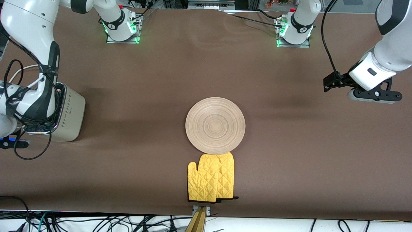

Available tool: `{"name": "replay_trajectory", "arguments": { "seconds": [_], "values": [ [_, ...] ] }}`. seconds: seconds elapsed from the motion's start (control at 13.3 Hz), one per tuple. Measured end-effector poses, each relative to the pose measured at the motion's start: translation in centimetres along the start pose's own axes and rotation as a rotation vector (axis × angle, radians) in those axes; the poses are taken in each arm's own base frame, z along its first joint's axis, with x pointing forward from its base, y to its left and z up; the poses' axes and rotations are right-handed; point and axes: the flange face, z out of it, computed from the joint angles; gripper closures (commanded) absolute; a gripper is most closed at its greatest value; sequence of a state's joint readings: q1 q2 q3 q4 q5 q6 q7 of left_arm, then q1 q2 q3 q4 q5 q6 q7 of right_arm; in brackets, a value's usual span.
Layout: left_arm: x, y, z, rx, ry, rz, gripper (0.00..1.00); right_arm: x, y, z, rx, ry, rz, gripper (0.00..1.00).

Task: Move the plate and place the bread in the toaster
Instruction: 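Lower the bread into the toaster slot with the right gripper, then open the right gripper and raise it away from the toaster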

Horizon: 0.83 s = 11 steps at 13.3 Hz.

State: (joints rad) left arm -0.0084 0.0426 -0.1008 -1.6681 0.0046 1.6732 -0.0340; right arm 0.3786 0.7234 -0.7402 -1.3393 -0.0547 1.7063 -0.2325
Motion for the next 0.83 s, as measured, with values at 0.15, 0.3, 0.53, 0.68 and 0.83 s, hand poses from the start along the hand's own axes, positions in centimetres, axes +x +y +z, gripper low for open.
{"name": "replay_trajectory", "arguments": {
  "seconds": [0.15,0.3,0.53,0.68,0.83],
  "values": [
    [0.1,-0.1,-0.8,-0.001,0.016,-0.019,0.0,-0.4,-0.5,-1.9,0.013,0.027,-0.008,0.0],
    [0.1,-0.4,-0.9,-0.001,0.017,-0.031,0.0,-1.0,-1.8,-3.8,0.027,0.038,-0.025,0.0],
    [0.1,-0.6,-0.9,-0.001,0.017,-0.046,0.0,-1.5,-3.6,-5.8,0.091,0.06,-0.042,0.0],
    [0.1,-0.6,-0.9,-0.001,0.017,-0.053,0.0,-2.4,-4.6,-8.1,0.166,0.092,-0.053,0.0],
    [0.1,-0.6,-0.9,-0.001,0.017,-0.056,0.0,-3.9,-6.4,-10.9,0.24,0.108,-0.085,0.0]
  ]
}}
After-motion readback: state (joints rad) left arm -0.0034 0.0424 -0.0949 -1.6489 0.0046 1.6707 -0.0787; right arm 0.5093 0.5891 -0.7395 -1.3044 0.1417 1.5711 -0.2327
